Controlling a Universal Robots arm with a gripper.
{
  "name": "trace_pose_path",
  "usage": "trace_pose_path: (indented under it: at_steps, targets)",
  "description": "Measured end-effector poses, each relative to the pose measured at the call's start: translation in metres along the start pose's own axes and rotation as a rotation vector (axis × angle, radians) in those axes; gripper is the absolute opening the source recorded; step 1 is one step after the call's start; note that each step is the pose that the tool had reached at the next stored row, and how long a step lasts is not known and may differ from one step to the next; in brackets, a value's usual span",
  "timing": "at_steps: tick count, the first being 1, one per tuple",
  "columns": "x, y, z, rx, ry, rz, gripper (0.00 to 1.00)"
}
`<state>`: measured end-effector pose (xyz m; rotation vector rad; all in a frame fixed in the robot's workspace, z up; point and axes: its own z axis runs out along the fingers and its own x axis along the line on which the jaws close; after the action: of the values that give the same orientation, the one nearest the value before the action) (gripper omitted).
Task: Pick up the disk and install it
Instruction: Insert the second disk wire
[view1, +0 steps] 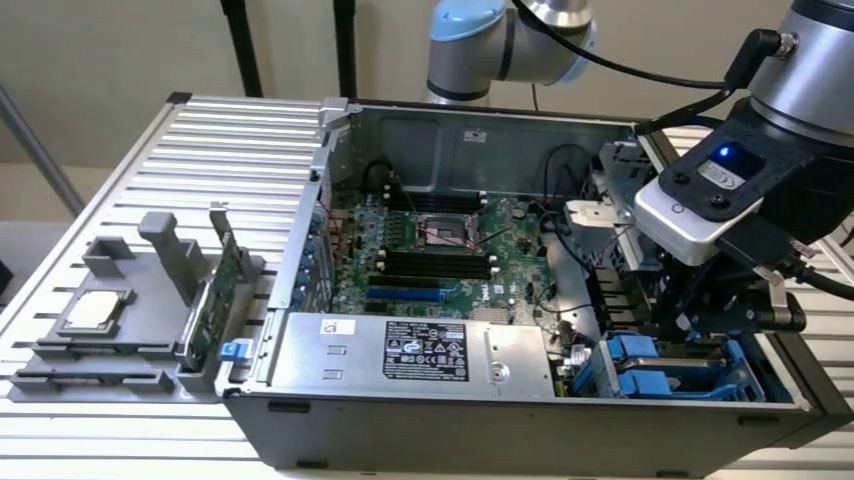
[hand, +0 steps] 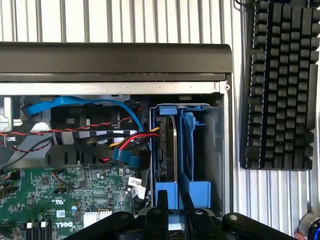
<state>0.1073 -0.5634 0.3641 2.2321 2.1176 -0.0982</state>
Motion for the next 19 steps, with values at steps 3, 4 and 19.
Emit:
trace_pose_path:
  at_steps: [3, 4, 19]
  targets:
    - [0.000, -0.0001, 0.0000, -0.0001, 0.0001, 0.000, 0.24]
    - [0.000, -0.0001, 0.0000, -0.0002, 0.0000, 0.000, 0.24]
    - [0.028, 0.0126, -0.0241, -0.0012, -0.0207, 0.000, 0.24]
